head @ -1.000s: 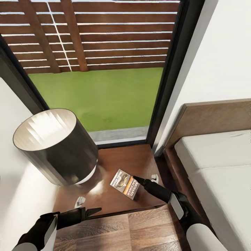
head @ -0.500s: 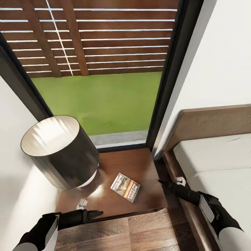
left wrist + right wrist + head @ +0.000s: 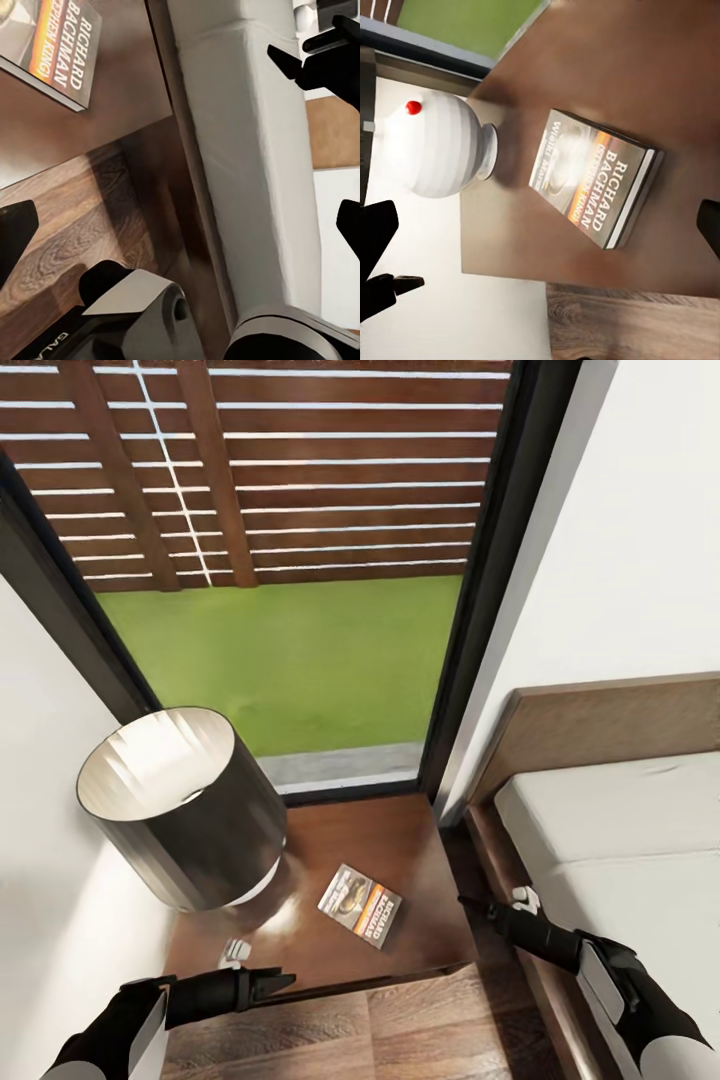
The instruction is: In the bedroom, move the book from the bed onto either nightstand, and place the two sandals side by side next to the bed.
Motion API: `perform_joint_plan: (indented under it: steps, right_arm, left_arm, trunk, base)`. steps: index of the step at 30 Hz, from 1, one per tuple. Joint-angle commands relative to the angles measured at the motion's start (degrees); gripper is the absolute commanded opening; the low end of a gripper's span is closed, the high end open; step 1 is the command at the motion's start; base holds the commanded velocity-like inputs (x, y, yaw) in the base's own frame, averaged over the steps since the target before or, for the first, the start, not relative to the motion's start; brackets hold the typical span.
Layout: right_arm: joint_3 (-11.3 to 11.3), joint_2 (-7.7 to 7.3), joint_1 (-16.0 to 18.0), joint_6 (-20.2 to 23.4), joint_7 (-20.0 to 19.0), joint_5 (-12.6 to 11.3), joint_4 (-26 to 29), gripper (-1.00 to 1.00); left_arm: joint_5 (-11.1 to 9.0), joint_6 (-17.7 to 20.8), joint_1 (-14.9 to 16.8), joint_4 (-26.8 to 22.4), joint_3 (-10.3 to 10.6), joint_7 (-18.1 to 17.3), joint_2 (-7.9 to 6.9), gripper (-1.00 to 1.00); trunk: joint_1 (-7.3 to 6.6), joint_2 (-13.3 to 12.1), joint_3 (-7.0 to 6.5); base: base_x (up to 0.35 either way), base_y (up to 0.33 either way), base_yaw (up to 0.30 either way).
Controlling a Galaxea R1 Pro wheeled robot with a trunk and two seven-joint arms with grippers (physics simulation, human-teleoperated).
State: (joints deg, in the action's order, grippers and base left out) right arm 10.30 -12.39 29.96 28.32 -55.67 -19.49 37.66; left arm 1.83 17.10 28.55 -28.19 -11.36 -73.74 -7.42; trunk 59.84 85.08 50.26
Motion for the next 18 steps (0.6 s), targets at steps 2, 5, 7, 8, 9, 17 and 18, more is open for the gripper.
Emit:
perform_joint_plan:
  steps: [2, 5, 7, 8, 9, 17, 18]
  right_arm:
    - [0.1, -0.06, 0.0, 0.4, -0.1, -0.3, 0.0, 1.0]
    - [0.1, -0.08, 0.0, 0.4, -0.1, -0.3, 0.0, 1.0]
    - [0.1, -0.09, 0.0, 0.4, -0.1, -0.2, 0.0, 1.0]
    - [0.1, -0.09, 0.0, 0.3, -0.1, -0.2, 0.0, 1.0]
    - [0.1, -0.09, 0.0, 0.3, -0.1, -0.2, 0.0, 1.0]
    - [0.1, -0.09, 0.0, 0.2, 0.0, -0.1, -0.2, 1.0]
    - [0.1, -0.09, 0.0, 0.2, 0.0, 0.2, -0.2, 1.0]
  left_arm:
    - [0.2, 0.6, 0.0, 0.0, -0.2, -0.3, 0.03, 1.0]
    - [0.2, 0.6, 0.0, 0.4, -0.2, -0.2, 0.04, 1.0]
    - [0.2, 0.6, 0.0, 0.9, -0.2, -0.2, 0.04, 1.0]
    - [0.2, 0.6, 0.0, 1.2, -0.2, -0.2, 0.04, 1.0]
    - [0.2, 0.6, 0.0, 1.3, -0.2, -0.2, 0.04, 1.0]
    - [0.2, 0.6, 0.0, 1.6, -0.2, -0.1, 0.04, 1.0]
    - [0.2, 0.6, 0.0, 1.6, -0.2, -0.1, 0.04, 1.0]
  trunk:
    - [-0.45, -0.8, -0.34]
    - [-1.11, -2.0, -0.88]
    - [-1.11, -2.0, -0.89]
    - [-1.11, -2.0, -0.89]
    - [-1.11, -2.0, -0.89]
    - [-1.11, -2.0, -0.89]
    - [-1.11, -2.0, -0.89]
  base:
    - [0.0, 0.0, 0.0]
    - [0.0, 0.0, 0.0]
    - [0.0, 0.0, 0.0]
    - [0.0, 0.0, 0.0]
    - [0.0, 0.0, 0.0]
    - [0.0, 0.0, 0.0]
    - [0.0, 0.0, 0.0]
